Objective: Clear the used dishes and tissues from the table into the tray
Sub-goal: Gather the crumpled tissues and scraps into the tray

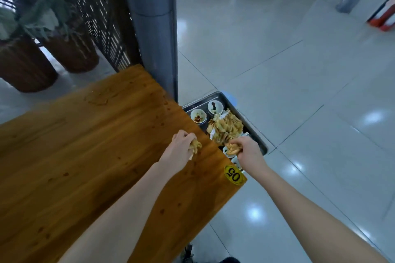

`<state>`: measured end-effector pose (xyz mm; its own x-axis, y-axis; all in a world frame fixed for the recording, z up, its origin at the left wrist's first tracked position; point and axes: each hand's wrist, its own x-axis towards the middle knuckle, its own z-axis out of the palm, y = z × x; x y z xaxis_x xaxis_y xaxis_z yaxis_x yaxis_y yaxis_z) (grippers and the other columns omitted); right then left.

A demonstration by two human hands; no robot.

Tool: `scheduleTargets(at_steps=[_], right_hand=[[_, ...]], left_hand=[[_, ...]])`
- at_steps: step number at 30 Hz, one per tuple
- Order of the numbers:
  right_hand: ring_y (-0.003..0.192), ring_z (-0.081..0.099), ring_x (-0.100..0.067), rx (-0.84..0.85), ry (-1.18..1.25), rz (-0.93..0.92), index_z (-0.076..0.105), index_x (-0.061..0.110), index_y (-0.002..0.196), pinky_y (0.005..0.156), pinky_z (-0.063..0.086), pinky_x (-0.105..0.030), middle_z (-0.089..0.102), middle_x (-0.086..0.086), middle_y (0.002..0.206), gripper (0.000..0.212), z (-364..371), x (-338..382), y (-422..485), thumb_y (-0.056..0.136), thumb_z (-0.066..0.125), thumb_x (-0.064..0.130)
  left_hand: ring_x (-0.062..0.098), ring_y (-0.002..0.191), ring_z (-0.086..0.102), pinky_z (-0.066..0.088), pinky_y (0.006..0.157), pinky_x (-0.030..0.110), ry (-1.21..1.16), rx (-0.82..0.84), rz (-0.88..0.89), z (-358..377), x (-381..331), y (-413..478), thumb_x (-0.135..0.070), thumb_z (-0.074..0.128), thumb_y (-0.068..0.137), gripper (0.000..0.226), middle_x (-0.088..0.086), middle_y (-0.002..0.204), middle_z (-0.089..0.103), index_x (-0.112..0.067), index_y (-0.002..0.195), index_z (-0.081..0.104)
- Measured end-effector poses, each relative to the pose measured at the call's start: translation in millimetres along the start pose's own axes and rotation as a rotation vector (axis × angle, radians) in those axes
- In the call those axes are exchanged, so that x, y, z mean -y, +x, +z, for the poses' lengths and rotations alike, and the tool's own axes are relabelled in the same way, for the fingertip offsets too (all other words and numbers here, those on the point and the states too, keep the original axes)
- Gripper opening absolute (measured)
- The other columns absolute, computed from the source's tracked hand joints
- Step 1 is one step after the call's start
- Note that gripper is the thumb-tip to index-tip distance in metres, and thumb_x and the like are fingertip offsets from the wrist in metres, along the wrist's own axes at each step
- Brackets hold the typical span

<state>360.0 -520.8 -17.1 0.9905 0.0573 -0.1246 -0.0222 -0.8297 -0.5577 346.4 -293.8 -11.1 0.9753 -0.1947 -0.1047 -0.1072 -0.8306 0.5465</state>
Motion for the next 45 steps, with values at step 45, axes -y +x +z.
scheduleTargets(at_steps=[45], right_hand=[[0.121, 0.051, -0.019, 0.498, -0.113, -0.261, 0.056, 0.022, 0.128, 0.099, 0.043, -0.034, 0.056, 0.000, 0.131, 0.045, -17, -102, 282, 0.086, 0.063, 0.011]], left_hand=[[0.020, 0.130, 0.041, 0.039, 0.105, 0.034, -0.026, -0.057, -0.532, 77, -42, 203, -0.024, 0.061, 0.091, 0.060, -0.002, 0.149, 0.033, -0.029, 0.144, 0.033]])
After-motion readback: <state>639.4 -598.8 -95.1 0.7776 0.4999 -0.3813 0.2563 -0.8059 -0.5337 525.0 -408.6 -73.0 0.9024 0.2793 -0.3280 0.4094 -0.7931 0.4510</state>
